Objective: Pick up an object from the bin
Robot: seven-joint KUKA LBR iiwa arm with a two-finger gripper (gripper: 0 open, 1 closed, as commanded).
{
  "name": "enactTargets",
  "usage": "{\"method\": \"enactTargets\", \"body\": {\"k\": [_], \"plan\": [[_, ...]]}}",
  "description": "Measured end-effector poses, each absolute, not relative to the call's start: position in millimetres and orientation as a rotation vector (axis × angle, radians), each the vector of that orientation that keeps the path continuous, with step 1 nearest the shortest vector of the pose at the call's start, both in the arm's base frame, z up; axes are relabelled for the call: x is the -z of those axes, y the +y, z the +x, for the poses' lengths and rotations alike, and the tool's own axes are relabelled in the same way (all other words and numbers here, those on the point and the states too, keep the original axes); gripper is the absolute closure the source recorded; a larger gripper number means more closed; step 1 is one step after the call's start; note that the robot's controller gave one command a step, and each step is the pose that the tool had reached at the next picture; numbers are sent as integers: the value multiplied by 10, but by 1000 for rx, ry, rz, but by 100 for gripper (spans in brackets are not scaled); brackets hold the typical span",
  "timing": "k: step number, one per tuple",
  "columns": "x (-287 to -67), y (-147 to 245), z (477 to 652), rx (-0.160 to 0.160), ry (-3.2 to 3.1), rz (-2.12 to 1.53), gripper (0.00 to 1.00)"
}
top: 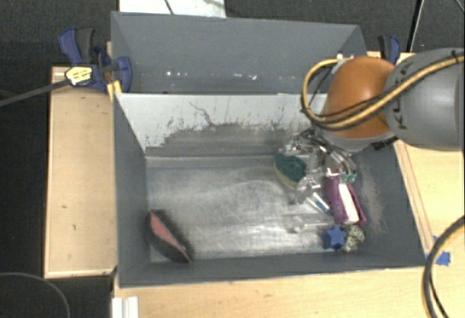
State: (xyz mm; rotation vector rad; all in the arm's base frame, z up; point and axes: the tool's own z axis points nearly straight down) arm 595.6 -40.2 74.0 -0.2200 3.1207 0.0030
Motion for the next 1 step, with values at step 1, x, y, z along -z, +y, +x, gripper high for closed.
{"method": "enactTargets", "body": {"k": [1], "plan": [[-751, -411, 5966, -1, 3118, -214, 100]]}}
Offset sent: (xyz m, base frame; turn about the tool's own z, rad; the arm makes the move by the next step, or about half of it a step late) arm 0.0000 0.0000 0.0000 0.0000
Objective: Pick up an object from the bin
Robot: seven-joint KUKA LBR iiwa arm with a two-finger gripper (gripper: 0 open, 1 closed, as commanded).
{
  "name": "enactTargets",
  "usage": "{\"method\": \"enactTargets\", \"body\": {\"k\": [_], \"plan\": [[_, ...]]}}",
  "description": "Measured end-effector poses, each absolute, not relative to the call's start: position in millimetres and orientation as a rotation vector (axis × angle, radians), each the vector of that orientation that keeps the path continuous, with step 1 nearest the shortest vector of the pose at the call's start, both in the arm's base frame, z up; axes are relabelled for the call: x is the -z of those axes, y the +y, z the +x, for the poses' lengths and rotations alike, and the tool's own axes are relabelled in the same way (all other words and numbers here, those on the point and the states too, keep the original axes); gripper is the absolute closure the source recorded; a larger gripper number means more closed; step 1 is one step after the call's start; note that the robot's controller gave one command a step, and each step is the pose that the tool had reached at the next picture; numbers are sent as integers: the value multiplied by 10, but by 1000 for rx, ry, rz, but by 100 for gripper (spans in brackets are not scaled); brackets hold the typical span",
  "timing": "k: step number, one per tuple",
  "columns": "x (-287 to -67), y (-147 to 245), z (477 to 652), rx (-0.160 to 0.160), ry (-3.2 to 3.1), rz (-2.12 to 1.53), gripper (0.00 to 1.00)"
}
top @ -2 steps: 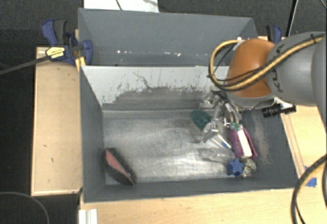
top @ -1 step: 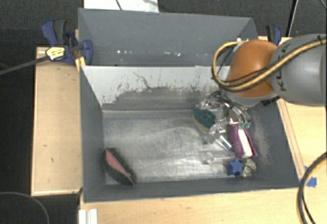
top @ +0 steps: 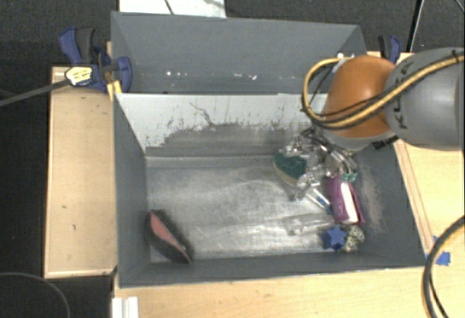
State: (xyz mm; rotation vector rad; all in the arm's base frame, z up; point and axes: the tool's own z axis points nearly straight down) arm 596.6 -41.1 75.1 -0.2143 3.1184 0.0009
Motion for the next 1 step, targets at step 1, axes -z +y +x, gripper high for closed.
{"method": "enactTargets", "body": {"k": [1], "plan": [[-2231, -384, 5735, 2, 3124, -206, 100]]}}
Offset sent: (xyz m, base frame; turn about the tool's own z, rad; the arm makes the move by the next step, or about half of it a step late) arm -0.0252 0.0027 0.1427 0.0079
